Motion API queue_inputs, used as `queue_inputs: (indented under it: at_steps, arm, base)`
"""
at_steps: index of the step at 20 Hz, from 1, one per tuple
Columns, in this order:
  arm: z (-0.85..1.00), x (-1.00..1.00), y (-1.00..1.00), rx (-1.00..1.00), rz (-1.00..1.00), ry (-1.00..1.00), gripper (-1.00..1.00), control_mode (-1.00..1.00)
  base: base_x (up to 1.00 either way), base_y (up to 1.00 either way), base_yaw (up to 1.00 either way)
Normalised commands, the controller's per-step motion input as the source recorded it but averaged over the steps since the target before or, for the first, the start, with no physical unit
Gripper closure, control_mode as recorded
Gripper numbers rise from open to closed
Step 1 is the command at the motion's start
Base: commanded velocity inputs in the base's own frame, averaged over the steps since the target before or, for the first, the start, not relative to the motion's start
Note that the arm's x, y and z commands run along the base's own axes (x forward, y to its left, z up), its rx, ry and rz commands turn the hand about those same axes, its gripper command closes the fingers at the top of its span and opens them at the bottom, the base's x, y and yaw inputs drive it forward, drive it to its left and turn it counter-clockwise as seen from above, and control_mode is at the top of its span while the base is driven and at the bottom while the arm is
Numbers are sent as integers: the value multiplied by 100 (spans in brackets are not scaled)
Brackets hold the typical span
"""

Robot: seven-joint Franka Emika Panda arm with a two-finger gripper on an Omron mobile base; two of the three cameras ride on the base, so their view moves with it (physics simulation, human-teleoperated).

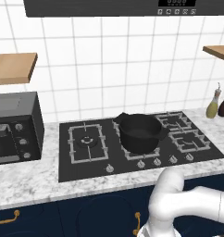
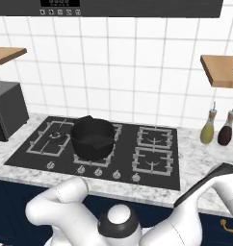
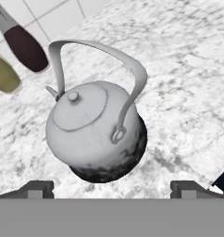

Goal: Pick the kettle from the counter and place it on a stove burner. Then turn the burner on.

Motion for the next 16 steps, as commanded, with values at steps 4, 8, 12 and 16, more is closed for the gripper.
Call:
queue_inputs:
  at_steps: [4,8,12,16]
  arm:
    - [-6,18,-13,4,0,-3,-100,-100]
    - [-4,17,-26,7,0,0,-100,-100]
    - [-2,11,-38,9,0,0,-100,-100]
    - [0,13,-39,10,0,0,-100,-100]
  base:
    - [0,0,0]
    - [0,0,0]
    - [0,0,0]
    - [0,0,0]
